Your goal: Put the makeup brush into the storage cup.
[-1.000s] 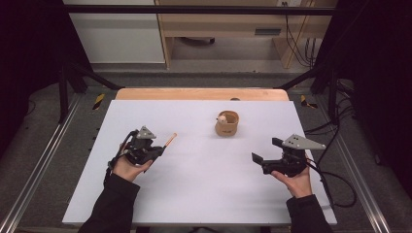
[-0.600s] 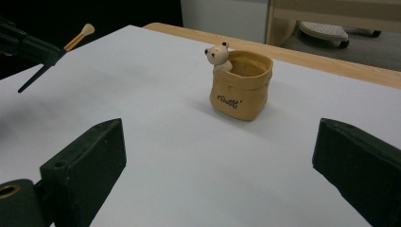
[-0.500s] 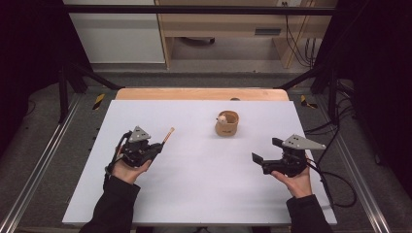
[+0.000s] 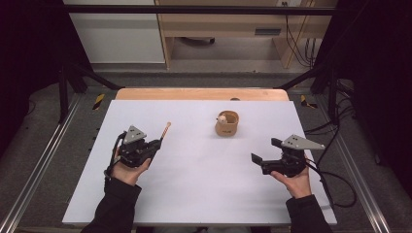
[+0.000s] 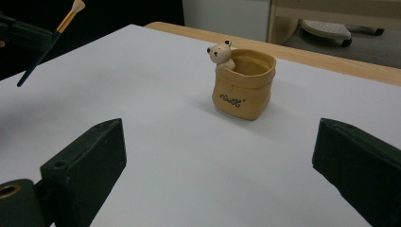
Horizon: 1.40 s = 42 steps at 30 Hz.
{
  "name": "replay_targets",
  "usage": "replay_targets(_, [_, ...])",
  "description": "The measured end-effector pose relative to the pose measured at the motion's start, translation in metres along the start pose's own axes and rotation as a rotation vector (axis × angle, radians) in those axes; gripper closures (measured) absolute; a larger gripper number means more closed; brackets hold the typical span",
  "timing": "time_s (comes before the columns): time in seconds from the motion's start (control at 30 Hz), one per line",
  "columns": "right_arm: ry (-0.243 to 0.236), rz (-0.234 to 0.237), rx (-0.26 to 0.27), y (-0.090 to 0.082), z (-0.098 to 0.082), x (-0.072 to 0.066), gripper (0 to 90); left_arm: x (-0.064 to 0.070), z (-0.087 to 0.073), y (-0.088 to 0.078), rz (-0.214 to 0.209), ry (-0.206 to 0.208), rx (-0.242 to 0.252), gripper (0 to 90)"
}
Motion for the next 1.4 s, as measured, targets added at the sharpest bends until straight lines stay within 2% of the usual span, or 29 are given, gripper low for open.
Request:
replay_targets(0.17, [0.003, 0.004, 0.009, 0.0, 0.001, 0.0, 3.9, 0.005, 0.005, -0.004, 0.01, 0.003, 0.027, 83.3])
replay_targets(0.37, [0.007, 0.005, 0.013, 0.001, 0.002, -0.001, 4.1, 0.009, 0.008, -0.005, 0.022, -0.017, 0.051, 83.3])
replay_targets(0.63, [-0.002, 0.005, 0.015, 0.002, 0.004, -0.006, 4.1, 0.017, 0.009, -0.005, -0.004, -0.027, 0.062, 83.3])
replay_targets(1.0, [0.007, 0.009, 0.025, 0.006, 0.008, -0.011, 3.9, 0.024, 0.01, -0.003, -0.001, -0.021, 0.082, 83.3])
replay_targets(1.17, [0.019, 0.013, 0.031, 0.007, 0.01, -0.012, 3.7, 0.026, 0.01, -0.002, -0.01, -0.029, 0.088, 83.3])
replay_targets(1.4, [0.017, 0.016, 0.036, 0.008, 0.014, -0.015, 3.7, 0.032, 0.01, 0.0, -0.02, -0.019, 0.096, 83.3])
Point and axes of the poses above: each handheld gripper's, and its own axes: y roughly forward along the jaws, z roughly out of its top, x roughly to its right, the point moved 10 cm from there along y, roughly forward along the jaws, and after that the axes turned 4 degrees about z, right-handed, at the moved point
